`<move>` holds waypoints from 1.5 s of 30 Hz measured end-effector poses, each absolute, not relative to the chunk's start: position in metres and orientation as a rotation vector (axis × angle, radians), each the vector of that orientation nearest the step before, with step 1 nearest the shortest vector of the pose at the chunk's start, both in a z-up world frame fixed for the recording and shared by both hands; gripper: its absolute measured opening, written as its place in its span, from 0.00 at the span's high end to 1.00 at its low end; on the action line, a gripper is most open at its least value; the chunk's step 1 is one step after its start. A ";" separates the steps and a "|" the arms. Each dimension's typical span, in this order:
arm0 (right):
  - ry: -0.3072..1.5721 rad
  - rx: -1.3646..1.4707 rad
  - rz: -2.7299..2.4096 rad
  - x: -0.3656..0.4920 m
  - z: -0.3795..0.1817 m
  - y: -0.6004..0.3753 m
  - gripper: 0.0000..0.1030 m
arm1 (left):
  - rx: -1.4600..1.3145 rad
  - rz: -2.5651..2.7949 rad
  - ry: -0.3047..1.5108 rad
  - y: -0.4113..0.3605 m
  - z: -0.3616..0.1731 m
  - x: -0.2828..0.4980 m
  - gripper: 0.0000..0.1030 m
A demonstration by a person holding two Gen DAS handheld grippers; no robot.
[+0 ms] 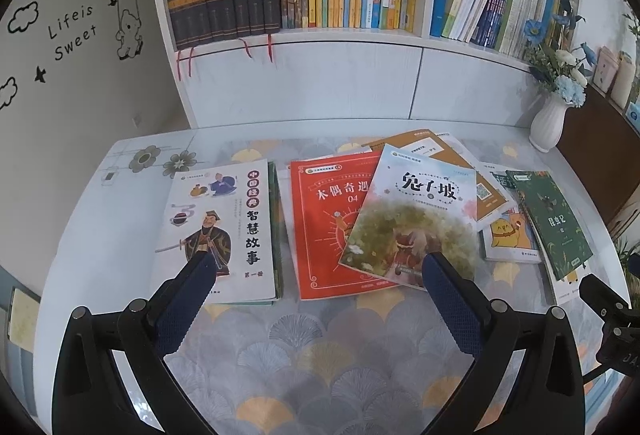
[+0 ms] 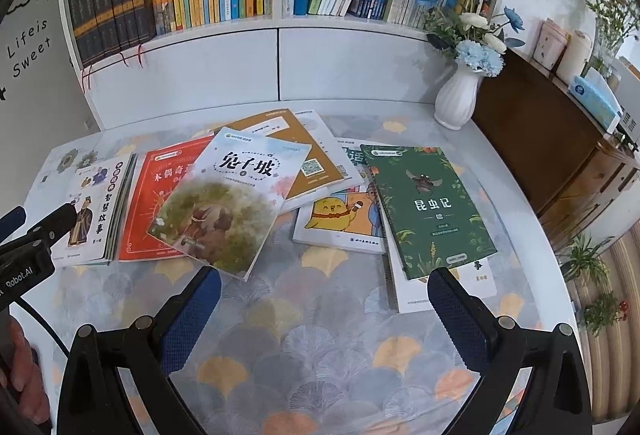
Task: Organize books
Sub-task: 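Move both tools toward the books on the table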
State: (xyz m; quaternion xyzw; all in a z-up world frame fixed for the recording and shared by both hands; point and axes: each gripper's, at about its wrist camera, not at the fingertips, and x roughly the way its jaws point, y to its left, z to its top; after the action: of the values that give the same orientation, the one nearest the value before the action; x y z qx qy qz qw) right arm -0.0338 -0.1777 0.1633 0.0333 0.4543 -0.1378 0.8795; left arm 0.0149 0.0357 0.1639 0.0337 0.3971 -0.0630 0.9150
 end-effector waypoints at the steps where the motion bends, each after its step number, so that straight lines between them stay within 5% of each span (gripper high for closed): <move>1: 0.947 0.068 -0.286 -0.034 0.163 -0.177 0.00 | 0.071 -0.130 0.816 0.036 0.164 0.015 0.01; 45: 0.976 0.101 -0.262 -0.029 0.156 -0.177 0.00 | 0.072 -0.147 0.807 0.036 0.168 0.015 0.01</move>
State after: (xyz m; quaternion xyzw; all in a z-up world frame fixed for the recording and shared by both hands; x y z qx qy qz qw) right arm -0.0294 -0.1767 0.1559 0.0484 0.4672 -0.1254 0.8738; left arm 0.0150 0.0360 0.1676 0.0350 0.3924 -0.0714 0.9164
